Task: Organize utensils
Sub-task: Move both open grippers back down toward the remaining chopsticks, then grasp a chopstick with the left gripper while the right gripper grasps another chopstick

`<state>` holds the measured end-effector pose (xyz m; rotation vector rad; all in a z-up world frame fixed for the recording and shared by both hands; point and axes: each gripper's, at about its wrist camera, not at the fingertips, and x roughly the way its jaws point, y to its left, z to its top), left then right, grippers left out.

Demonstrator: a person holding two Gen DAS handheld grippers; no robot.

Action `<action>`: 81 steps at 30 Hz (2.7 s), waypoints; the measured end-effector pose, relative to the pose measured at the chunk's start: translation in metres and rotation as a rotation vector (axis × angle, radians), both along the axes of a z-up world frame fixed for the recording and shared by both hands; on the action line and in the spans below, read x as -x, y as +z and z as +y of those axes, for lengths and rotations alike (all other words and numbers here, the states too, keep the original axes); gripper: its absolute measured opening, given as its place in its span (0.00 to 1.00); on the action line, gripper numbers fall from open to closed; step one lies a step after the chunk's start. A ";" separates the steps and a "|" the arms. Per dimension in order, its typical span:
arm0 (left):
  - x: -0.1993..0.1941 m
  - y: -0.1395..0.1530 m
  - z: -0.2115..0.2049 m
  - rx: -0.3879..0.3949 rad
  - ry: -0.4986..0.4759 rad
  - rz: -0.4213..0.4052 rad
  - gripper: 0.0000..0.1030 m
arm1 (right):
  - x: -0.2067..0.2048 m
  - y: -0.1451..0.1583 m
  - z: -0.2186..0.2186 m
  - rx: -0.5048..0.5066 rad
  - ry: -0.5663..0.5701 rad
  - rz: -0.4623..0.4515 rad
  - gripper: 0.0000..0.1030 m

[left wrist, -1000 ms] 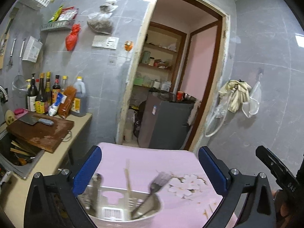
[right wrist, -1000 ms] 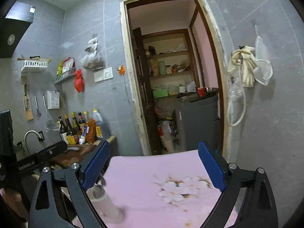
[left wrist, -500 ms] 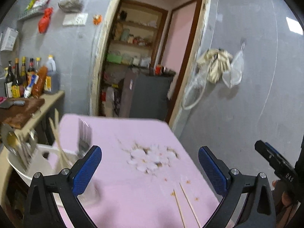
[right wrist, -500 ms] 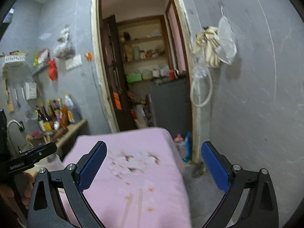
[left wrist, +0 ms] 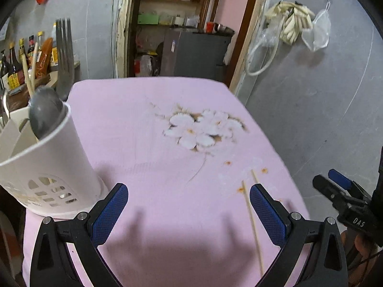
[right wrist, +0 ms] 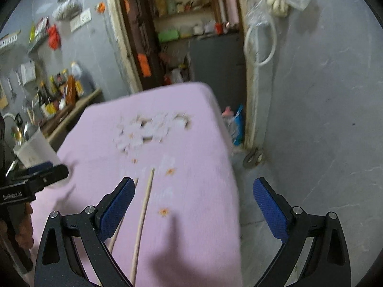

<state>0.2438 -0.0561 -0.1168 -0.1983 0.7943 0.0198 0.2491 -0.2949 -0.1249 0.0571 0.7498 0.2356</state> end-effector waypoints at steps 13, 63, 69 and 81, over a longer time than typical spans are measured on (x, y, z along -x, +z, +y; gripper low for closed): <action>-0.010 -0.033 0.000 0.003 -0.001 0.024 0.86 | -0.006 -0.033 0.043 0.046 0.152 0.063 0.49; -0.045 -0.051 -0.054 0.107 -0.243 0.240 0.08 | -0.059 -0.053 0.041 -0.011 0.185 0.251 0.15; -0.044 -0.047 -0.041 0.136 -0.213 0.258 0.08 | -0.075 -0.050 0.063 0.072 0.154 0.338 0.10; -0.015 0.012 -0.023 0.108 -0.207 0.116 0.06 | -0.053 0.001 0.039 -0.270 0.094 0.229 0.04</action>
